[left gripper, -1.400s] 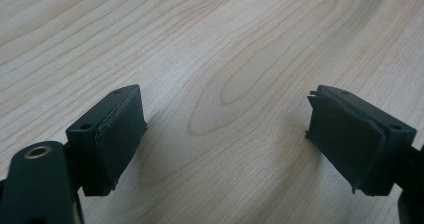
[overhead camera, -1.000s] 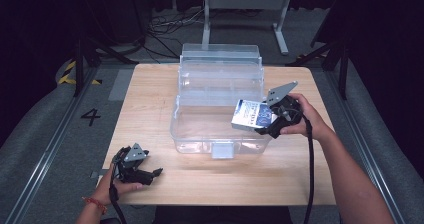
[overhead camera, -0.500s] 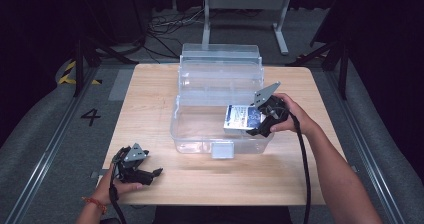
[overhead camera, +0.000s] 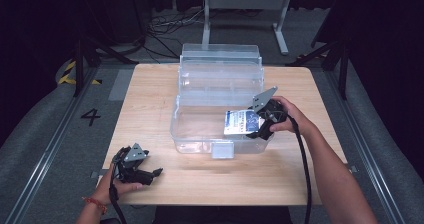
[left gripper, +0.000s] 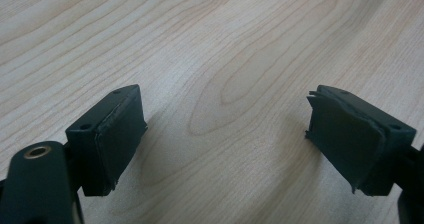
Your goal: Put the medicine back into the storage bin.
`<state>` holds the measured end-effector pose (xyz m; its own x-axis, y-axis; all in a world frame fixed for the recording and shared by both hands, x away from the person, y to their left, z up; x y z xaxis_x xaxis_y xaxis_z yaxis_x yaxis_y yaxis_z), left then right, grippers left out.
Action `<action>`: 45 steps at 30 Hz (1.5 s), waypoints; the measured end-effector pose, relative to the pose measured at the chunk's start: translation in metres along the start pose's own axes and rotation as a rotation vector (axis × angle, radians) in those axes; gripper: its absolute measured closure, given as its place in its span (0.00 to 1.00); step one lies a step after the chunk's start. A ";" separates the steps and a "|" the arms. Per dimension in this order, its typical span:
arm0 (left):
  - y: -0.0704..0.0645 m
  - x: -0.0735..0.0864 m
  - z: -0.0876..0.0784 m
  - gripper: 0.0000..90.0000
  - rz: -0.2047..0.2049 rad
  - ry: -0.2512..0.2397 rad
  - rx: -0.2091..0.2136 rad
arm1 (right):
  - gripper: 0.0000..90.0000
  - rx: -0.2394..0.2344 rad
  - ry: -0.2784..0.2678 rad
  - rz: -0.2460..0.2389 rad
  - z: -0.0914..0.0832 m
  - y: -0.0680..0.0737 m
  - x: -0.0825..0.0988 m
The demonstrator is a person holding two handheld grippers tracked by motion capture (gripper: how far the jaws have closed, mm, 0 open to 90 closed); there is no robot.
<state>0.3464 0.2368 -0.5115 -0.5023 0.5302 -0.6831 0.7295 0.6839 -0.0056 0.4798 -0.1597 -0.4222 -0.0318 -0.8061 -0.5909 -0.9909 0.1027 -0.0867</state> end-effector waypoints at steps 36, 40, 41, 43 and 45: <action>0.000 0.000 0.000 0.17 0.000 0.000 0.000 | 0.25 0.079 -0.253 0.083 -0.019 0.002 -0.004; 0.000 0.000 0.000 0.17 0.001 -0.002 0.000 | 0.22 0.105 -0.241 0.092 -0.024 0.003 -0.001; 0.000 0.000 0.000 0.17 0.000 0.000 0.000 | 0.23 0.115 -0.241 0.096 -0.026 0.003 0.000; 0.000 0.000 0.000 0.17 0.000 -0.001 0.000 | 0.23 0.146 -0.255 0.111 -0.035 0.005 0.004; 0.000 0.000 0.000 0.17 0.001 -0.001 0.000 | 0.25 0.167 -0.271 0.130 -0.046 0.006 0.010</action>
Point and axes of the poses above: each handheld gripper's, and its own axes: z roughly forward along the jaws, x roughly out of its underside, y roughly to its left, the point moved 4 cm from there along z, roughly forward along the jaws, and after that the axes turned 1 degree about -x, right-handed, at the moved point
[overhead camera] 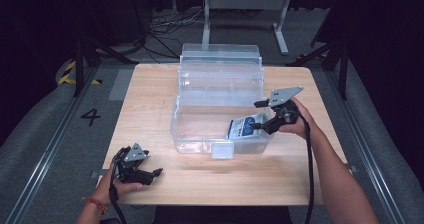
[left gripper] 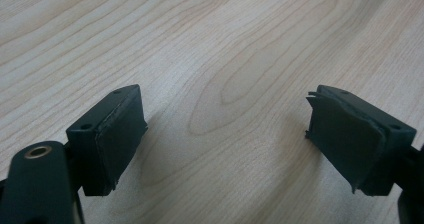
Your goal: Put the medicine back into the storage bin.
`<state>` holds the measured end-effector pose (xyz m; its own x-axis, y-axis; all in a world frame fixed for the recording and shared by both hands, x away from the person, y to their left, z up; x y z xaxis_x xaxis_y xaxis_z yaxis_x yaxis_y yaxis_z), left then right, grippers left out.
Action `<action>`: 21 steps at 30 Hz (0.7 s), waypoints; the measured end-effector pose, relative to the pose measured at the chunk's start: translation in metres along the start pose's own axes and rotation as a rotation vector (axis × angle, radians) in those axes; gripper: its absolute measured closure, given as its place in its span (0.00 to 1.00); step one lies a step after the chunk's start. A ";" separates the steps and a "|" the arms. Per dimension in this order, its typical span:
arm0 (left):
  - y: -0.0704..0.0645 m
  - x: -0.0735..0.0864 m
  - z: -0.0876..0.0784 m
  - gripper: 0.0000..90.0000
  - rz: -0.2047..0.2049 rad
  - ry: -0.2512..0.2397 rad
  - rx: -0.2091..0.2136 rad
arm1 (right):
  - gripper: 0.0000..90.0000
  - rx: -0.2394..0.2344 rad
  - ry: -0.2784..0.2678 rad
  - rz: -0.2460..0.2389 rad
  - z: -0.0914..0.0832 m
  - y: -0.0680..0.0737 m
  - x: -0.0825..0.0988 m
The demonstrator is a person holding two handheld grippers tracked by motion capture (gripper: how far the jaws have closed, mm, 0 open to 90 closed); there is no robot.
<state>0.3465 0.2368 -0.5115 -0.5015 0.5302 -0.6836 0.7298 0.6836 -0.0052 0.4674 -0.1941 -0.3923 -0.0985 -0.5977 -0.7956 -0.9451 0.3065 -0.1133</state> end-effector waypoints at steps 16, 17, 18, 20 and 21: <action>0.000 0.000 0.000 0.17 -0.003 -0.001 -0.001 | 0.35 0.244 0.180 0.081 -0.009 -0.020 0.026; 0.000 0.000 0.000 0.17 -0.003 -0.001 -0.001 | 0.35 0.258 0.190 0.082 -0.006 -0.021 0.026; 0.000 0.000 0.000 0.17 -0.001 -0.003 -0.002 | 0.35 0.274 0.196 0.086 -0.002 -0.022 0.026; 0.000 -0.001 0.000 0.17 -0.004 0.007 -0.005 | 0.35 0.273 0.198 0.092 0.001 -0.023 0.025; 0.000 -0.001 0.000 0.17 -0.006 0.009 -0.005 | 0.35 0.273 0.197 0.095 0.003 -0.023 0.024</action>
Point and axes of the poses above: each handheld gripper's, and its own axes: z roughly forward along the jaws, x roughly out of its underside, y roughly to its left, the point moved 4 cm from there along z, roughly forward along the jaws, and after that the axes turned 1 degree about -x, right-handed, at the moved point
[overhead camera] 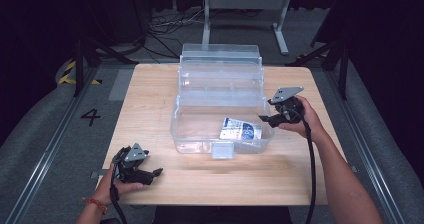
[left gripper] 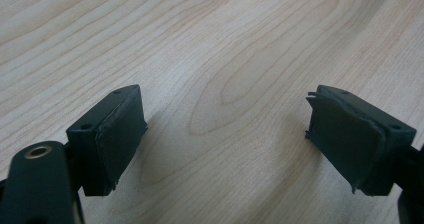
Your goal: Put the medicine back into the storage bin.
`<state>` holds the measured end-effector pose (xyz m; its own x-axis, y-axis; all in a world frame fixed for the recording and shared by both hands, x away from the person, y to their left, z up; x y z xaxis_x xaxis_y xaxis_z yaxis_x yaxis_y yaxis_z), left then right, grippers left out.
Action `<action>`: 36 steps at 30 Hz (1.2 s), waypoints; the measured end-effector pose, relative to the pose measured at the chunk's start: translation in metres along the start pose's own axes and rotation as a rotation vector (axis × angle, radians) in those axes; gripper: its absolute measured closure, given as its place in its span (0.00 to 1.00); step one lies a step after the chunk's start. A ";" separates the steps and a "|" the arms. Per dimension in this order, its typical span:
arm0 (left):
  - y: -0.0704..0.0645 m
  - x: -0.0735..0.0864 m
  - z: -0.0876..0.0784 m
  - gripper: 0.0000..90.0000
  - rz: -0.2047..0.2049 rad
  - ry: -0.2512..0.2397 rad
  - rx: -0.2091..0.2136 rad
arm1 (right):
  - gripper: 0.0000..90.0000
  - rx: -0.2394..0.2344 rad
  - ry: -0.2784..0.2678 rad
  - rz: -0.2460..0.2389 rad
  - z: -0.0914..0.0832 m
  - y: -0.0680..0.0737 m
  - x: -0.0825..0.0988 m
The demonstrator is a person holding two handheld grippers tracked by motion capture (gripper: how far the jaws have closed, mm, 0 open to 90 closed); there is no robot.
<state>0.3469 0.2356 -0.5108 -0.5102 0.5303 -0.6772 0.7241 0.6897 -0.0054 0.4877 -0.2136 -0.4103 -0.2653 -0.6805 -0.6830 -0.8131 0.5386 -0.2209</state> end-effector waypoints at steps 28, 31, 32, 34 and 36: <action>-0.043 -0.086 -0.034 0.25 0.191 -0.037 0.096 | 0.40 -0.024 -0.075 0.030 -0.013 -0.045 -0.061; -0.045 -0.098 -0.035 0.26 0.211 -0.044 0.084 | 0.40 -0.010 -0.067 0.032 -0.011 -0.051 -0.068; -0.045 -0.098 -0.035 0.26 0.211 -0.044 0.084 | 0.40 -0.014 -0.064 0.034 -0.011 -0.053 -0.071; -0.048 -0.105 -0.034 0.27 0.237 -0.045 0.082 | 0.40 -0.005 -0.063 0.038 -0.010 -0.058 -0.075; -0.050 -0.115 -0.032 0.28 0.260 -0.036 0.096 | 0.40 -0.005 -0.061 0.040 -0.009 -0.061 -0.077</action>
Point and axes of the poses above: each handheld gripper's, and its own axes: z roughly forward along the jaws, x roughly out of its underside, y roughly to its left, the point moved 4 cm from there along z, roughly forward along the jaws, and after that the axes turned 1 degree about -x, right-handed, at the moved point
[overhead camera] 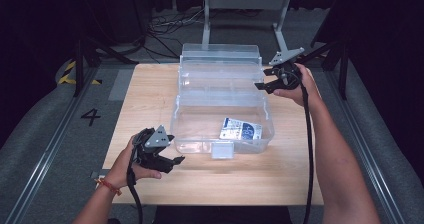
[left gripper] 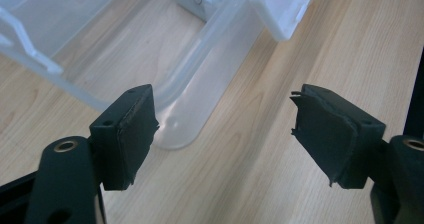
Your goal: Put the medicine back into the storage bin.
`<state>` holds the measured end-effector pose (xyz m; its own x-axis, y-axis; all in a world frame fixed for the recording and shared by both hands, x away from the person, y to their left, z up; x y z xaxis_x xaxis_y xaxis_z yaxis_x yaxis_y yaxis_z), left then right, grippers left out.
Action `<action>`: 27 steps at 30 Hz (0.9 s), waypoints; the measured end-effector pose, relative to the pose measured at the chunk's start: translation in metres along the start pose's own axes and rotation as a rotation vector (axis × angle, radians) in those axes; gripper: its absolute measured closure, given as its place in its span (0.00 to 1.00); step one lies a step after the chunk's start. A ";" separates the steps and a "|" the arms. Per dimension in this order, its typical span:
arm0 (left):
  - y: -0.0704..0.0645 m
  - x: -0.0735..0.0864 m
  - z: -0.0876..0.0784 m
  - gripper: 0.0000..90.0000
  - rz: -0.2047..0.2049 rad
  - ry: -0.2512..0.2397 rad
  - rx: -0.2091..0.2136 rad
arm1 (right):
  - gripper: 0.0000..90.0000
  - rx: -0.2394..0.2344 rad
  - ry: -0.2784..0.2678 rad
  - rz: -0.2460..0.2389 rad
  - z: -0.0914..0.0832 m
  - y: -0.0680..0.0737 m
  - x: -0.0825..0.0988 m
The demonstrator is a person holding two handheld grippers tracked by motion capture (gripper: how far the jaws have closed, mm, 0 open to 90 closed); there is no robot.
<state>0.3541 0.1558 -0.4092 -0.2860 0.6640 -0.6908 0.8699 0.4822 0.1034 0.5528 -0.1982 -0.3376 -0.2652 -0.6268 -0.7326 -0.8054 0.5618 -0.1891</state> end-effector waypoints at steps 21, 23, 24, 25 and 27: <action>0.009 -0.026 0.024 0.39 0.049 0.048 0.030 | 0.45 -0.004 0.052 -0.017 0.013 -0.009 -0.029; 0.010 -0.026 0.029 0.39 0.055 0.073 0.052 | 0.48 -0.017 0.062 -0.030 0.017 -0.009 -0.030; 0.010 -0.026 0.031 0.40 0.060 0.088 0.066 | 0.48 -0.019 0.077 -0.039 0.021 -0.009 -0.030; 0.010 -0.026 0.031 0.41 0.060 0.088 0.066 | 0.48 -0.018 0.092 -0.044 0.024 -0.009 -0.030; 0.011 -0.025 0.037 0.41 0.066 0.120 0.071 | 0.48 -0.029 0.104 -0.041 0.028 -0.008 -0.029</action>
<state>0.3857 0.1238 -0.4172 -0.2700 0.7585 -0.5931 0.9134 0.3966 0.0914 0.5822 -0.1692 -0.3331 -0.2846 -0.7023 -0.6525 -0.8311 0.5200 -0.1972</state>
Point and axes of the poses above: each handheld gripper's, and its own axes: z roughly forward along the jaws, x roughly out of its underside, y roughly to its left, the point moved 4 cm from there along z, roughly forward along the jaws, and after that the axes turned 1 degree about -x, right-handed, at the moved point
